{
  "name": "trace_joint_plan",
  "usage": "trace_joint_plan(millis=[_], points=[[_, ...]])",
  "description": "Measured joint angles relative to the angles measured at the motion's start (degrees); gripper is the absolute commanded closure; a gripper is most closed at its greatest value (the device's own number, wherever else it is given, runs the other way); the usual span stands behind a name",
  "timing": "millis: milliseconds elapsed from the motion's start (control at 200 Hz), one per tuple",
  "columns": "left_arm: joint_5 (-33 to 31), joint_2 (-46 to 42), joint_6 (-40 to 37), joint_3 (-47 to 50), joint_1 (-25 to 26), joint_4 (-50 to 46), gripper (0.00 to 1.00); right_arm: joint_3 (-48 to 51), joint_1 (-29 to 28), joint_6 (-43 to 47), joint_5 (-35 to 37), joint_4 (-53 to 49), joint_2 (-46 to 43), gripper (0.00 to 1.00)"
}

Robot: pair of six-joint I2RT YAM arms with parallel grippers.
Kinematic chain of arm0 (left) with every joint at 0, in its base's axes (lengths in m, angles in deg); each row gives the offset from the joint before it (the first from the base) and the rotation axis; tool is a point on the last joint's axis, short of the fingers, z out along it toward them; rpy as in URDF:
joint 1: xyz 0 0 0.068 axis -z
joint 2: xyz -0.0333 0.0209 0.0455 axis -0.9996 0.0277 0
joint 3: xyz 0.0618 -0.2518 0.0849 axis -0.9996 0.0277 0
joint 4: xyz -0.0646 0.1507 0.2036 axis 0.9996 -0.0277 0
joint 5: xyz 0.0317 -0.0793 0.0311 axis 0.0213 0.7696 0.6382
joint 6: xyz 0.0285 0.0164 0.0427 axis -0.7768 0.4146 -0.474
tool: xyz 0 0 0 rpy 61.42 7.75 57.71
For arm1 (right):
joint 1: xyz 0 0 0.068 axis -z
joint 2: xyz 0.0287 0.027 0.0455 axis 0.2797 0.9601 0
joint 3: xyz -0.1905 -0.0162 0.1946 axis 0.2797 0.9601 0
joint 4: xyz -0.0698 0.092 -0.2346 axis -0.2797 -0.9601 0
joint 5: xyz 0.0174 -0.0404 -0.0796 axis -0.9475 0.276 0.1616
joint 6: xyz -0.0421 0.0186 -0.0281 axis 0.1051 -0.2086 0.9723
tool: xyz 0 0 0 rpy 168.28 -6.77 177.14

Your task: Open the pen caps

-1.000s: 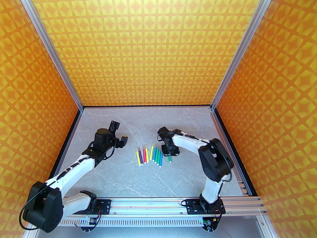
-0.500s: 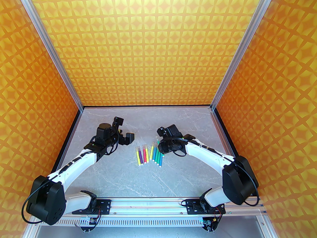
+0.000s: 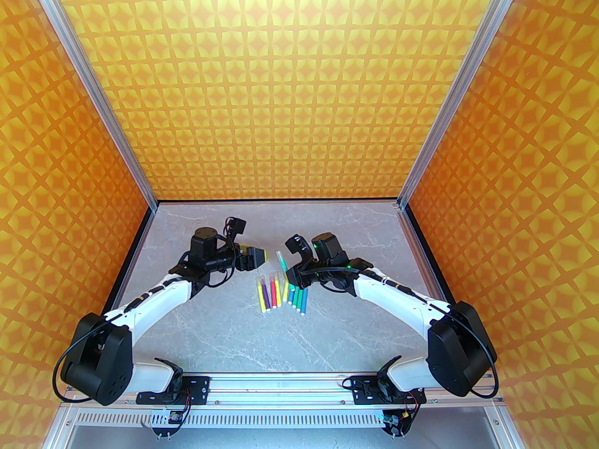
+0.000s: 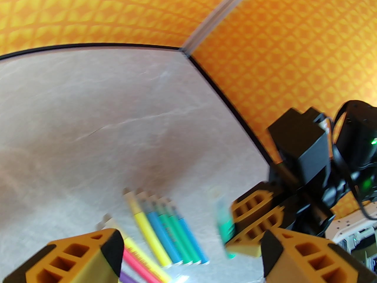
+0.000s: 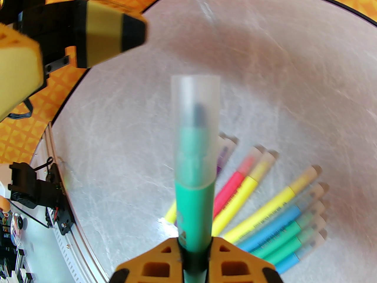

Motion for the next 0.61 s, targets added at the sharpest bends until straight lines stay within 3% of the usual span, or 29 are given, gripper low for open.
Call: trace_joint_plan(millis=[605], points=[[4.5,5.0,2.9,-3.0,2.2,2.0,0.45,0.0,-1.0,0.0,-1.9,1.3,0.0,1.0]])
